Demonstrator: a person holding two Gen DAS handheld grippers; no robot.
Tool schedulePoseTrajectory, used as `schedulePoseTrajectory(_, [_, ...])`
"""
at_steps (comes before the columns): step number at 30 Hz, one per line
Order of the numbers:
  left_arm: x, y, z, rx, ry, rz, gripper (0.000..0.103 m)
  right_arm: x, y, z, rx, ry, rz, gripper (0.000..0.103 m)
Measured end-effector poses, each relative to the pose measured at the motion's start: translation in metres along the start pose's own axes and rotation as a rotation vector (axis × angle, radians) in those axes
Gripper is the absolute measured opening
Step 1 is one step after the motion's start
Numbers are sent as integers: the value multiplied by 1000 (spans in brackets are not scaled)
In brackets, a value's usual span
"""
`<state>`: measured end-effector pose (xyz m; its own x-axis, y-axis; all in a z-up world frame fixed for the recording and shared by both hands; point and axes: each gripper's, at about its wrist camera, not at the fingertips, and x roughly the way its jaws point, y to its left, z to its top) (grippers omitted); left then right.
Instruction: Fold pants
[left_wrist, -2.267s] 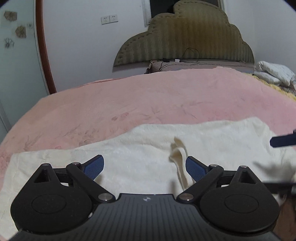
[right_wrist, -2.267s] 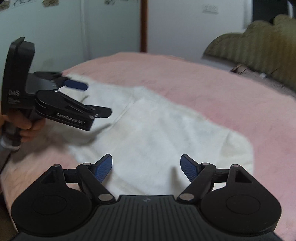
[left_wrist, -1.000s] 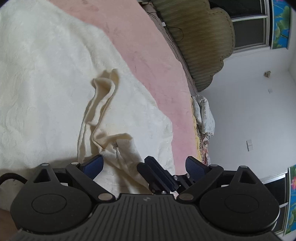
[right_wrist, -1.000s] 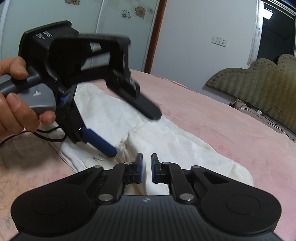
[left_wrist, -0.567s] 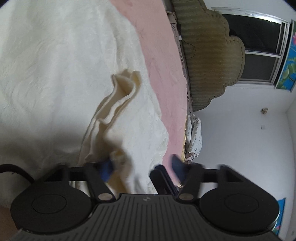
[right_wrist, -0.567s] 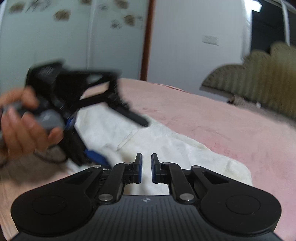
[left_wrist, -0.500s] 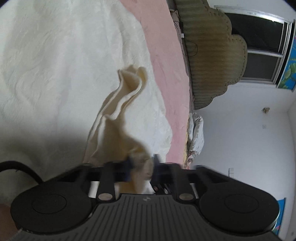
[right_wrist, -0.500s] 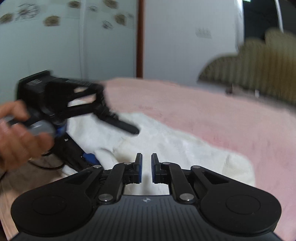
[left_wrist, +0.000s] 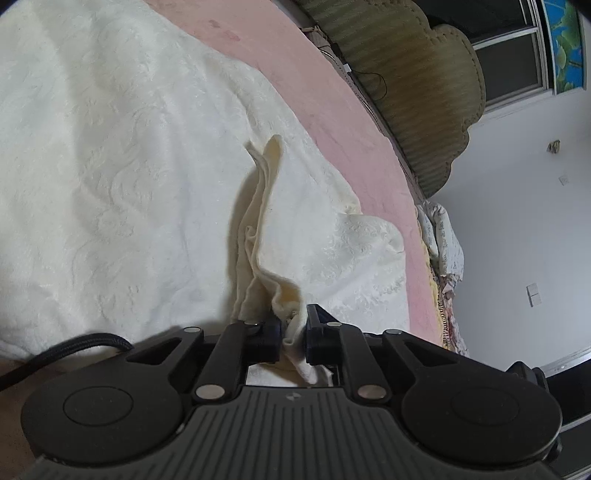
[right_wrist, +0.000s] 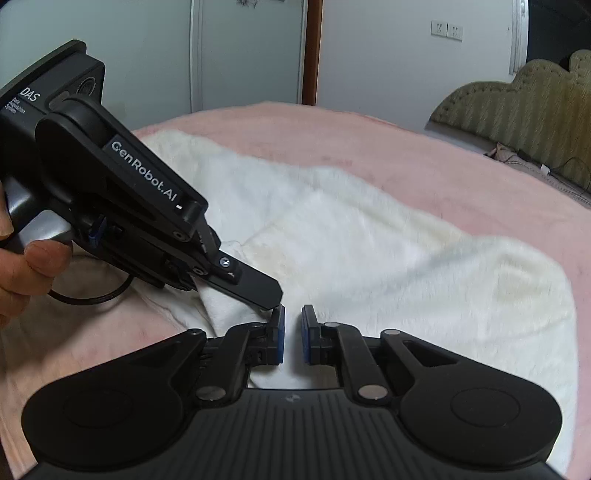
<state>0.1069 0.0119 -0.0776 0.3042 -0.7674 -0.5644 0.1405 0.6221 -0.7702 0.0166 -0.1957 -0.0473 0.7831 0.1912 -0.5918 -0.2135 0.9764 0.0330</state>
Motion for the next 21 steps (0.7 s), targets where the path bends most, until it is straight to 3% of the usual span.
schedulePoseTrajectory(2, [-1, 3, 0, -1, -3, 0, 22, -10, -13, 7, 41, -18, -5, 9])
schedulePoseTrajectory(5, [3, -3, -5, 40, -17, 21, 24, -17, -37, 21, 75, -58, -88, 10])
schedulePoseTrajectory(7, [4, -9, -9, 68, -30, 38, 25, -10, -59, 27, 104, -36, -126, 11])
schedulePoseTrajectory(10, [3, -11, -13, 83, -36, 47, 24, 13, -105, 20, 237, 69, -171, 12])
schedulePoseTrajectory(12, [2, -12, -14, 93, -34, 51, 24, 4, -128, 15, 340, 43, -205, 12])
schedulePoseTrajectory(15, [-4, -16, -12, 104, -33, 61, 25, -25, -137, 14, 397, -47, -210, 13])
schedulePoseTrajectory(17, [-13, -30, -12, 170, -75, 101, 24, -35, -137, 13, 405, -68, -206, 13])
schedulePoseTrajectory(19, [-23, -46, -11, 267, -143, 154, 25, -35, -134, 7, 387, -38, -181, 18])
schedulePoseTrajectory(20, [-25, -53, -8, 310, -166, 170, 26, -31, -129, 2, 366, -5, -165, 26])
schedulePoseTrajectory(21, [-24, -59, -4, 336, -175, 178, 32, -27, -124, -4, 341, 27, -155, 31])
